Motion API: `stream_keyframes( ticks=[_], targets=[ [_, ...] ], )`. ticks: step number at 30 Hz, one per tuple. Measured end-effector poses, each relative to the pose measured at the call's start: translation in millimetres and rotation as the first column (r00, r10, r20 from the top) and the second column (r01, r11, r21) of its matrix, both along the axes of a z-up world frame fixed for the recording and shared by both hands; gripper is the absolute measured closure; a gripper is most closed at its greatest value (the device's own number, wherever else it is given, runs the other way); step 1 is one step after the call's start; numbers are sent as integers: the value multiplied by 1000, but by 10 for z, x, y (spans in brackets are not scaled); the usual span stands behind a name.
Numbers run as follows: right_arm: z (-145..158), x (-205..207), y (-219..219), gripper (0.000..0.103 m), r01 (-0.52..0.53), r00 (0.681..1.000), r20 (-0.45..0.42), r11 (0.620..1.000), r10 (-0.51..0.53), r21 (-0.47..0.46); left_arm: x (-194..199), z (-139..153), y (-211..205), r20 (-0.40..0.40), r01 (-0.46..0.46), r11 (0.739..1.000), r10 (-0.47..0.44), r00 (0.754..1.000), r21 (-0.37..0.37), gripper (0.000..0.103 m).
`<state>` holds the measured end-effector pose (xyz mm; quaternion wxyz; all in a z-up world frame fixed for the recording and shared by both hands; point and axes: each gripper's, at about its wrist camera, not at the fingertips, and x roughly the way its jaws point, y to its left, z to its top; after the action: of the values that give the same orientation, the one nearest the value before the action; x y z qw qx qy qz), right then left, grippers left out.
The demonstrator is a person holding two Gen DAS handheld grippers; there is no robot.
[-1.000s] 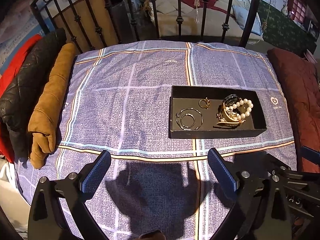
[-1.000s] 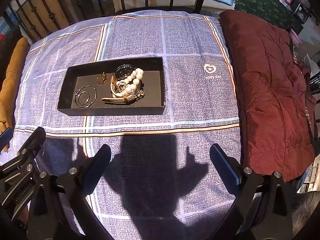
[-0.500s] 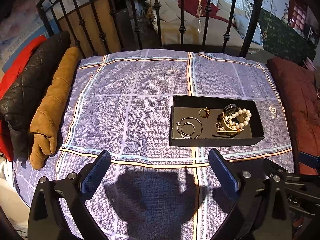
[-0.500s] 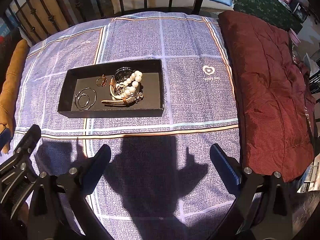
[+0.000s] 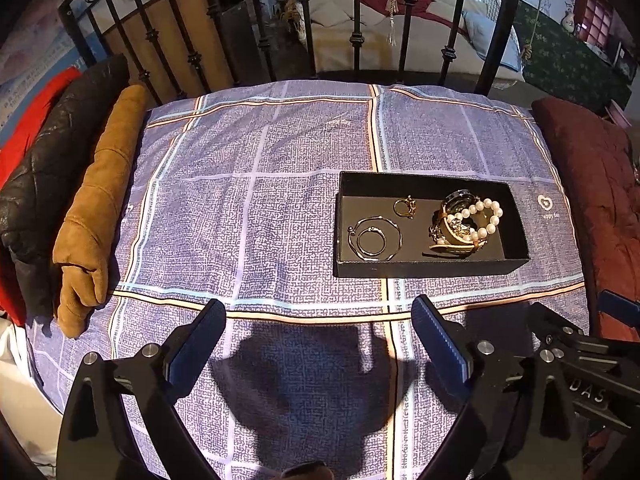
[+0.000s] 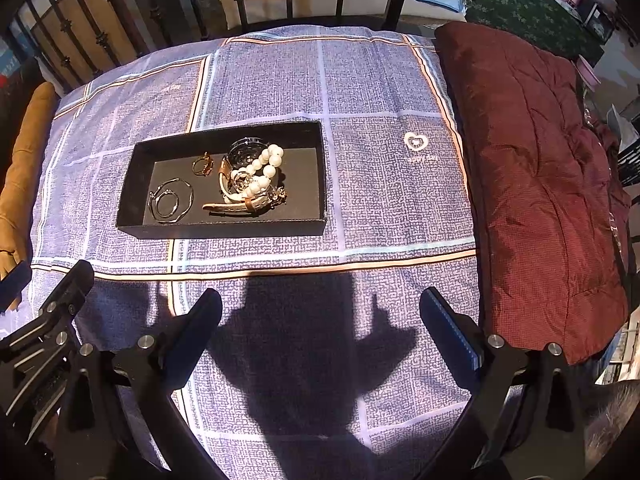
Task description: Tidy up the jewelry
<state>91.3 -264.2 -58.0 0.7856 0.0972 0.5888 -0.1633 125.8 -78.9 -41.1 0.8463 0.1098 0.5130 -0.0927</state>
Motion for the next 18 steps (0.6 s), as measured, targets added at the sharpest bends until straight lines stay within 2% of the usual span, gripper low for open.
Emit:
stream_keyframes(
  ticks=[18],
  targets=[
    [-36, -1, 10, 6, -1, 1000, -5, 1000, 1, 1, -30, 17, -9, -6, 17, 1000, -17, 1000, -19, 11]
  ],
)
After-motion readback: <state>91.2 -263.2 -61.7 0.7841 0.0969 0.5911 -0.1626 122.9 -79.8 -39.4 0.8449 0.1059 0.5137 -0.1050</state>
